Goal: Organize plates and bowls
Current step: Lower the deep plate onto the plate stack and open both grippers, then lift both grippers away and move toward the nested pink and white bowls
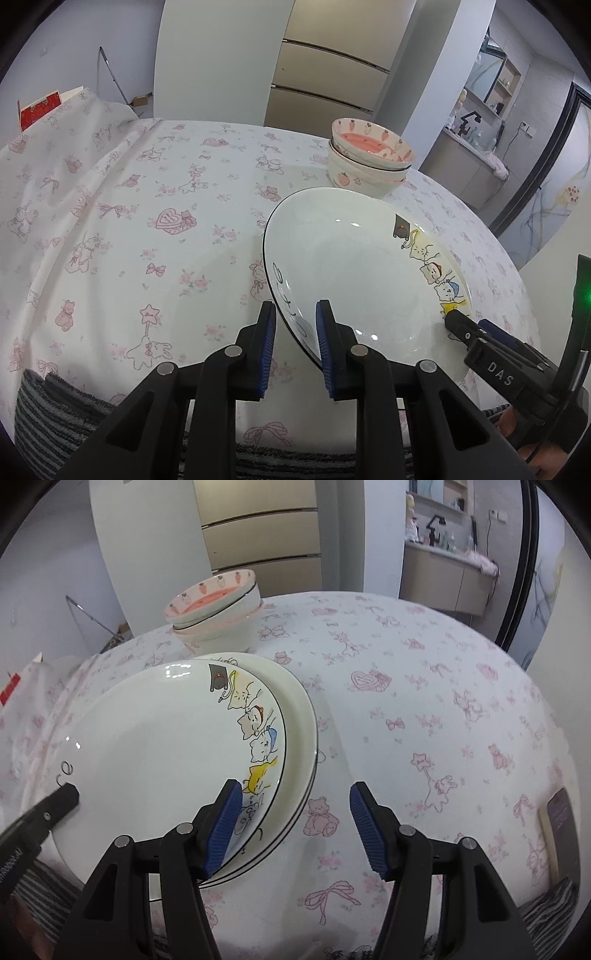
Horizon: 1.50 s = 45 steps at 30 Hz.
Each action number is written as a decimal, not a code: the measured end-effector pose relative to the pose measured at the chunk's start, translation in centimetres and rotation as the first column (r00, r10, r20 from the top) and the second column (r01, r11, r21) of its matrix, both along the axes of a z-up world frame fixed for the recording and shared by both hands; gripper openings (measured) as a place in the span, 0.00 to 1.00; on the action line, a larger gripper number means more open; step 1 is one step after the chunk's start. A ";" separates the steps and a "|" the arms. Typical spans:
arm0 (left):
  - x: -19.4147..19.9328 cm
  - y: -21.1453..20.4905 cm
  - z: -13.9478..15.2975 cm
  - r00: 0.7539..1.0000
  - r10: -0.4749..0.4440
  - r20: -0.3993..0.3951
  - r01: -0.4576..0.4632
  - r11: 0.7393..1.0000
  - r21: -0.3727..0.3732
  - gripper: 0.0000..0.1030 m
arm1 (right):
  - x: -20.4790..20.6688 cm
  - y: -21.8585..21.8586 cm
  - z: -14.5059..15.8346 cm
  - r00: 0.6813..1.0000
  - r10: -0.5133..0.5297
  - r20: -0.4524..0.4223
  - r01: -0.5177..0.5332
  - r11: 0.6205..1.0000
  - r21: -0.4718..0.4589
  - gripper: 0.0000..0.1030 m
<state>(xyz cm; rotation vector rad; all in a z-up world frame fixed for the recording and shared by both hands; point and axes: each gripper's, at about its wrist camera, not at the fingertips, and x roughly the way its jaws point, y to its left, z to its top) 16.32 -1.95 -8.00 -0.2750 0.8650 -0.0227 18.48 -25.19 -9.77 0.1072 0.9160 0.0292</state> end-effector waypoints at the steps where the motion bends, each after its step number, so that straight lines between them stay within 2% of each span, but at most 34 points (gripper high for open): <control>1: 0.0 0.0 0.0 1.000 -0.001 0.002 0.001 1.000 0.001 0.23 | 0.0 -0.2 -0.1 1.000 0.001 -0.004 -0.001 1.000 0.013 0.57; 6: 0.4 -0.1 -0.1 1.000 -0.010 -0.013 0.010 1.000 0.000 0.23 | 0.1 -1.1 -0.3 1.000 0.001 -0.017 0.000 0.997 0.071 0.59; 10: 1.0 -0.4 -0.4 0.999 -0.019 -0.030 0.019 1.000 -0.001 0.23 | 0.4 -2.0 -0.6 0.999 -0.009 -0.031 0.012 0.995 0.097 0.66; 18: 2.0 -1.6 -1.1 0.998 -0.033 -0.053 0.035 0.999 0.037 0.25 | 0.8 -3.6 -1.1 0.999 -0.023 -0.041 0.029 0.988 0.150 0.66; 24: 2.3 -1.3 -1.6 0.998 -0.028 -0.047 0.030 0.999 0.026 0.28 | 0.8 -3.5 -1.2 0.999 -0.034 -0.026 0.037 0.990 0.134 0.70; 28: 1.4 -1.4 -1.1 1.000 -0.017 0.021 0.015 0.996 0.083 0.31 | 0.6 -3.2 -1.0 1.000 -0.028 0.002 0.028 0.994 0.105 0.70; 30: 0.5 -1.4 0.0 0.995 -0.021 0.098 0.012 0.995 0.095 0.32 | 0.3 -3.0 -0.5 0.999 -0.014 0.032 0.011 0.995 0.097 0.70; 31: -0.1 -1.4 0.8 0.989 -0.025 0.143 0.009 0.994 0.111 0.36 | 0.1 -3.1 -0.3 0.999 -0.010 0.050 0.005 0.995 0.103 0.70; 32: -0.7 -1.5 1.5 0.982 -0.028 0.186 0.003 0.991 0.131 0.50 | -0.2 -3.2 0.0 0.997 -0.007 0.073 -0.001 0.994 0.110 0.70; 33: -1.4 -1.6 2.2 0.971 -0.029 0.237 -0.007 0.989 0.150 0.60 | -0.4 -3.3 0.5 0.995 -0.009 0.099 -0.002 0.993 0.115 0.71; 34: -2.1 -1.6 2.9 0.957 -0.034 0.288 -0.013 0.987 0.160 0.76 | -0.7 -3.5 0.9 0.992 -0.015 0.124 0.000 0.993 0.118 0.71; 36: -3.9 -1.8 4.2 0.914 -0.048 0.402 -0.033 0.981 0.192 0.80 | -1.3 -3.7 1.8 0.982 -0.030 0.185 0.008 0.993 0.118 0.71; 39: -5.7 -2.3 5.8 0.866 -0.082 0.493 -0.049 0.968 0.248 0.83 | -2.3 -3.9 3.2 0.961 -0.034 0.275 0.009 0.996 0.091 0.72; 42: -7.5 -1.9 7.5 0.809 -0.091 0.580 -0.049 0.974 0.221 0.87 | -3.5 -3.4 4.9 0.926 -0.006 0.378 -0.007 0.999 0.032 0.76; 44: -8.6 -1.6 8.6 0.770 -0.085 0.632 -0.066 0.975 0.211 0.91 | -4.4 -2.9 6.0 0.894 0.029 0.446 -0.026 1.000 -0.013 0.99; 45: -9.0 -1.5 9.0 0.754 -0.085 0.652 -0.072 0.975 0.210 0.93 | -5.1 -2.6 6.7 0.870 0.036 0.492 -0.023 0.999 -0.032 1.00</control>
